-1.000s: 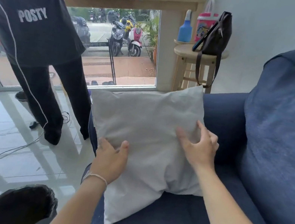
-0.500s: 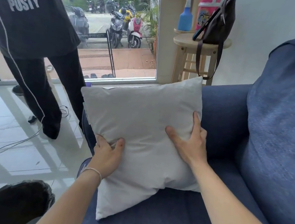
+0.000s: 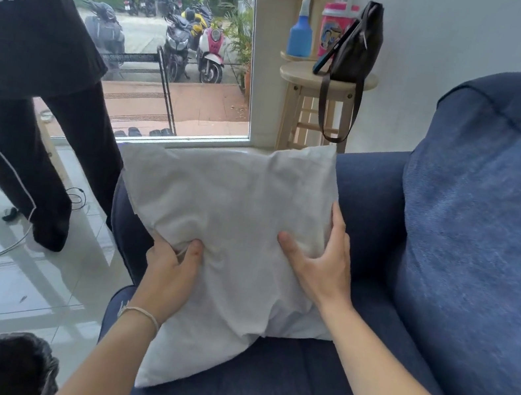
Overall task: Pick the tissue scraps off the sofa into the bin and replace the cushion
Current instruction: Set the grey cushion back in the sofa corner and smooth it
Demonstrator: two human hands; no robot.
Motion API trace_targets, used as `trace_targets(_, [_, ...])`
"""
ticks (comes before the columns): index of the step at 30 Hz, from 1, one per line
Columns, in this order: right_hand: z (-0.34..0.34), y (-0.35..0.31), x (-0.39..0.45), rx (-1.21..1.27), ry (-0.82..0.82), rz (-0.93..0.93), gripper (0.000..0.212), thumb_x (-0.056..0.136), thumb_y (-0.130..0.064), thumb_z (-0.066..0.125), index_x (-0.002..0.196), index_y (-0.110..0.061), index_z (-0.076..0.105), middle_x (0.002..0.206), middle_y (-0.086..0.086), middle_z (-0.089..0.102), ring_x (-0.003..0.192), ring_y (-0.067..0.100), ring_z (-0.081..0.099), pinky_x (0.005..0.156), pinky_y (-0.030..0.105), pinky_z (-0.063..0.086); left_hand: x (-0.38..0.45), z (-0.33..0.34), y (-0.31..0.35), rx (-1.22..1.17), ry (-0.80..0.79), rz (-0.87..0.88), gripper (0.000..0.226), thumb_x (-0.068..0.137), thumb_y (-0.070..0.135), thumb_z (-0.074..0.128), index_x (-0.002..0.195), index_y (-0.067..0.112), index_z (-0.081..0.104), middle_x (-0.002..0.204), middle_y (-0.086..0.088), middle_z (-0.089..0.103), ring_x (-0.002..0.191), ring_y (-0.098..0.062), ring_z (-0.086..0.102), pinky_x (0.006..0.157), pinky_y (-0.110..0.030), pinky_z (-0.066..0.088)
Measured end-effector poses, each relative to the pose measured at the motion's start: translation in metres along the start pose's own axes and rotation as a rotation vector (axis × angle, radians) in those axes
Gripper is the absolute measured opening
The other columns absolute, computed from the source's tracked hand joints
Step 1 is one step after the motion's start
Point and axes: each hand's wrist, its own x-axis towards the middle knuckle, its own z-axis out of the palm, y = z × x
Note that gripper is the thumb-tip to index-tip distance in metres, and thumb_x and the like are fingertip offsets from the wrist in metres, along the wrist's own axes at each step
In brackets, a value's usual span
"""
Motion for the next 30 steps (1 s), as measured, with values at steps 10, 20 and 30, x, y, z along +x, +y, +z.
trace_targets(10, [-0.069, -0.012, -0.041, 0.108, 0.254, -0.018, 0.116, 0.064, -0.072, 0.082, 0.154, -0.051, 0.013, 0.143, -0.044, 0.024, 0.137, -0.021, 0.024, 0.114, 0.027, 0.03, -0.012, 0.03, 0.039, -0.008, -0.222, 0.284, 0.074, 0.091, 0.029, 0.066, 0.132, 0.07, 0.019, 0.138, 0.023, 0.032, 0.121, 0.001, 0.038, 0.095, -0.015, 0.029])
trace_targets(20, [-0.16, -0.018, -0.13, -0.071, 0.382, -0.092, 0.11, 0.066, -0.064, 0.076, 0.155, -0.05, 0.013, 0.133, -0.058, 0.016, 0.133, -0.027, 0.02, 0.102, 0.015, 0.027, -0.006, 0.109, 0.096, -0.028, -0.451, 0.346, 0.082, 0.081, 0.02, 0.064, 0.149, 0.047, 0.027, 0.138, 0.019, 0.053, 0.128, -0.012, 0.05, 0.111, -0.042, 0.041])
trace_targets(30, [-0.187, 0.001, -0.194, -0.217, 0.479, -0.017, 0.11, 0.059, -0.035, 0.088, 0.143, -0.061, 0.023, 0.114, -0.024, 0.039, 0.115, -0.016, 0.044, 0.089, -0.005, 0.034, -0.041, 0.19, 0.094, -0.021, -0.669, 0.472, 0.077, 0.091, 0.019, 0.058, 0.137, 0.07, 0.024, 0.133, 0.045, 0.044, 0.129, 0.011, 0.042, 0.108, -0.019, 0.032])
